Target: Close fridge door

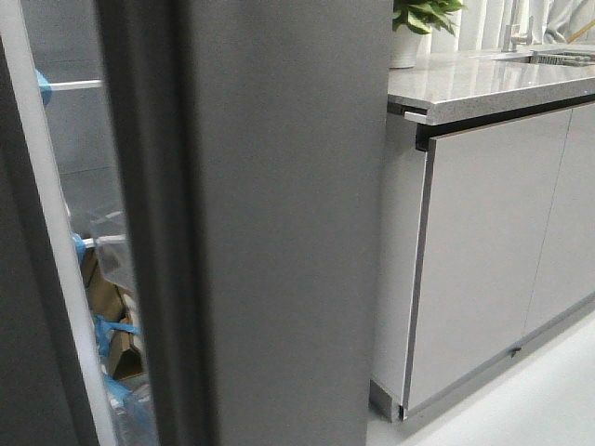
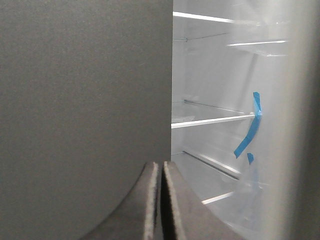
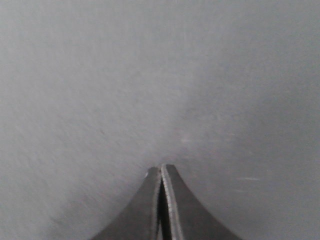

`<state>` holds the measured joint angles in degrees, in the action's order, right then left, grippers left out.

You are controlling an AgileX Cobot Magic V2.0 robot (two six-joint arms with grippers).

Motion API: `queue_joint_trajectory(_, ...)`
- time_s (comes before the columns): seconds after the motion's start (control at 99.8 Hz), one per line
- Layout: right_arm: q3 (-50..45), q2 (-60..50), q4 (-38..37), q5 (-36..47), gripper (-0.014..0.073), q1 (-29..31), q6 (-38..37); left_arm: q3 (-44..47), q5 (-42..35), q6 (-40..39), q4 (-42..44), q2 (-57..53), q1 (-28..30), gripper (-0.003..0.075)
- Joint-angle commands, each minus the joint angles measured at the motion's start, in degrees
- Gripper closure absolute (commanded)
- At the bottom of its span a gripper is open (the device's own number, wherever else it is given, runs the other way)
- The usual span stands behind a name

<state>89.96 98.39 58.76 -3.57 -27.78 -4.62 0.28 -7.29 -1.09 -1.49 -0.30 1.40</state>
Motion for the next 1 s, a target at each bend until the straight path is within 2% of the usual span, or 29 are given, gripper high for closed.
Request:
queue_joint_trajectory(0.0,6.5,1.3,-3.7,3.6,0.0639,-1.4,0.6,2.0,-4.2,-0.2,-0.2,-0.6,-0.1,0.074)
queue_joint_trajectory(0.27,21.1,13.5,-9.1,3.2,0.0639,-3.3,0.6,2.0,-4.2,-0.2,-0.2,-0.6,-0.1,0.074)
queue_joint_trajectory(0.591,36.8,26.4,-9.3,2.2,0.0639,-3.6,0.6,2.0,-4.2,-0.2,-0.2,-0.6,-0.1,0.074)
queue_joint_trajectory(0.992,47.9,36.7,-8.9,-1.6,0.0639,-3.9,-1.8,2.0,-4.2,-0.2,-0.2,-0.6,-0.1,0.074)
